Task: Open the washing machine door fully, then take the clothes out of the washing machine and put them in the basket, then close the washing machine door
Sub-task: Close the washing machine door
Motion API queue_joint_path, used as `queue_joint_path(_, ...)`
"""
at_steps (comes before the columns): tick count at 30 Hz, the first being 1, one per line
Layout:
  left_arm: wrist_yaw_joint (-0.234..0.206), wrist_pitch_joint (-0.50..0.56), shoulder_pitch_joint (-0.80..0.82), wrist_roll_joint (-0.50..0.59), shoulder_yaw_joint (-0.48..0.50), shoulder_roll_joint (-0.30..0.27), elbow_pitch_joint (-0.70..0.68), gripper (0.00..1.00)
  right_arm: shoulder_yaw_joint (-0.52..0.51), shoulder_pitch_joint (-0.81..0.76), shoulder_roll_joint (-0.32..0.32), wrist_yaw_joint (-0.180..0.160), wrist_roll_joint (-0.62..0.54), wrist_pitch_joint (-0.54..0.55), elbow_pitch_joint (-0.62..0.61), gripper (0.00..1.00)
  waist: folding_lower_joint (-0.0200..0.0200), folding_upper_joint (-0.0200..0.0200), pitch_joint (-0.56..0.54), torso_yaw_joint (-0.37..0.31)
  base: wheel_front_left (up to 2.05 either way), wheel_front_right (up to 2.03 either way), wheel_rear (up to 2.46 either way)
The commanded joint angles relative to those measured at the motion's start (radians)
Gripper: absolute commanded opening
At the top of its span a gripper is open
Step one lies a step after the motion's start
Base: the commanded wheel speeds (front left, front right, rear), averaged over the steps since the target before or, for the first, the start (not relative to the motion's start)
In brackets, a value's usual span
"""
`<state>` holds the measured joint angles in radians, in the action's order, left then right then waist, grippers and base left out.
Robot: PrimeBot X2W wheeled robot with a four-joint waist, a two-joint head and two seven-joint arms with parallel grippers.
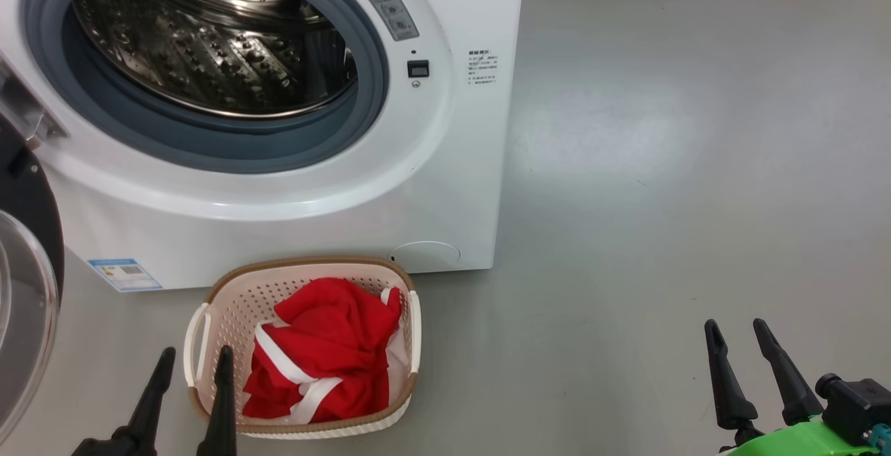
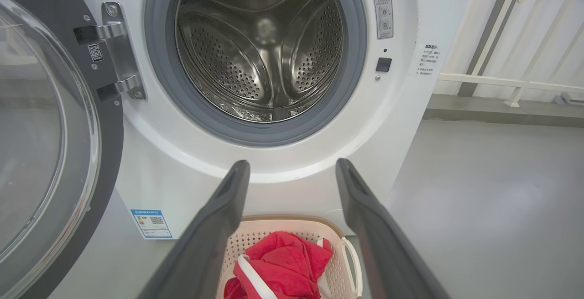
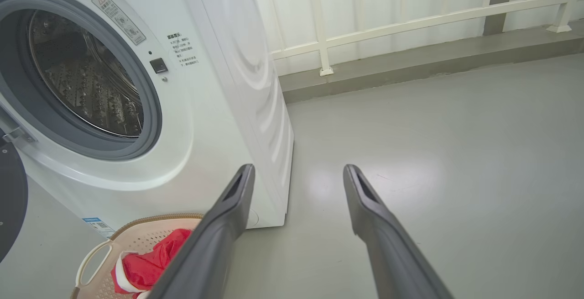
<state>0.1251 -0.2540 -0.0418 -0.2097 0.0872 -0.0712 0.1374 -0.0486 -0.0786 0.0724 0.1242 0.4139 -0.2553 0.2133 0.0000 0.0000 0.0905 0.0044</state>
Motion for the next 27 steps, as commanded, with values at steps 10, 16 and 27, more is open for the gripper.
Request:
queue_joint_path(10, 0.006, -0.008, 0.018, -0.004, 0.022, -0.014, -0.032, 1.00, 0.025, 0.016, 0.017, 0.007, 0.002, -0.006, -0.024, 1.00, 0.0000, 0.0000, -0.007, 0.002, -0.13, 0.13, 0.00)
queue_joint_path(16, 0.006, -0.008, 0.016, 0.002, 0.023, -0.012, -0.026, 1.00, 0.030, 0.014, 0.020, 0.007, 0.000, -0.006, -0.024, 1.00, 0.0000, 0.0000, -0.008, 0.009, 0.00, 0.00, 0.00)
queue_joint_path(27, 0.006, -0.008, 0.016, 0.013, 0.048, 0.010, 0.010, 1.00, 0.061, 0.025, 0.042, 0.007, 0.000, -0.006, -0.012, 1.00, 0.0000, 0.0000, -0.018, 0.103, 0.00, 0.00, 0.00)
